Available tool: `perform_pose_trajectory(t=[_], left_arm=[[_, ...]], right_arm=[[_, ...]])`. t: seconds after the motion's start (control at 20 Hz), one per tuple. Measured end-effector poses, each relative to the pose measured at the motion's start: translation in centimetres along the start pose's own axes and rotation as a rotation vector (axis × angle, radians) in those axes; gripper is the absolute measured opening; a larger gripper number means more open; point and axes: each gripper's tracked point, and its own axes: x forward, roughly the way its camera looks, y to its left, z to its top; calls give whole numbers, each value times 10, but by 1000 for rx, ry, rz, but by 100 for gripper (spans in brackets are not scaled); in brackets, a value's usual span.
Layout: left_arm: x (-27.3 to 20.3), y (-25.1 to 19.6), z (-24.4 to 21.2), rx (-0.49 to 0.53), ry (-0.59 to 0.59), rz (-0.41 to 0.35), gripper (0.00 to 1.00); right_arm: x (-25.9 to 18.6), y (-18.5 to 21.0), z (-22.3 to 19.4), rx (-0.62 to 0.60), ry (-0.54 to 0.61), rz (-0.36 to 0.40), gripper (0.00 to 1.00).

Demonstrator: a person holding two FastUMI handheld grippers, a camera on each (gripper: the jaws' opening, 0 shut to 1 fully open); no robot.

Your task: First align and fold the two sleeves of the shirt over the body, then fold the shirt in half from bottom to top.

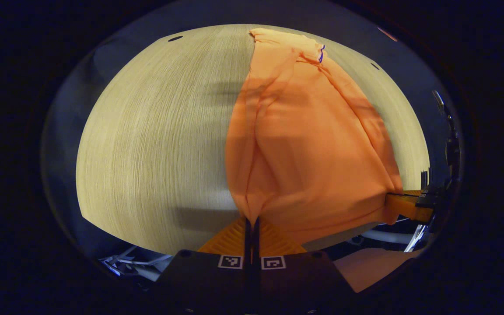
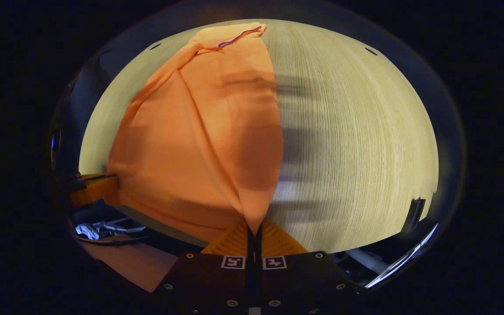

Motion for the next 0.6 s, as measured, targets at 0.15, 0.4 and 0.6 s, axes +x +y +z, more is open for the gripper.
perform_pose_trajectory(t=[0.15, 0.4, 0.6], left_arm=[[-1, -2, 4, 49, -5, 16, 1], [-26, -8, 46, 91, -104, 7, 1], [-43, -4, 93, 86, -182, 6, 1]], right_arm=[[-5, 2, 4, 27, 0, 29, 0], [-28, -6, 40, 19, -75, 34, 0], [-46, -7, 79, 26, -147, 51, 0]])
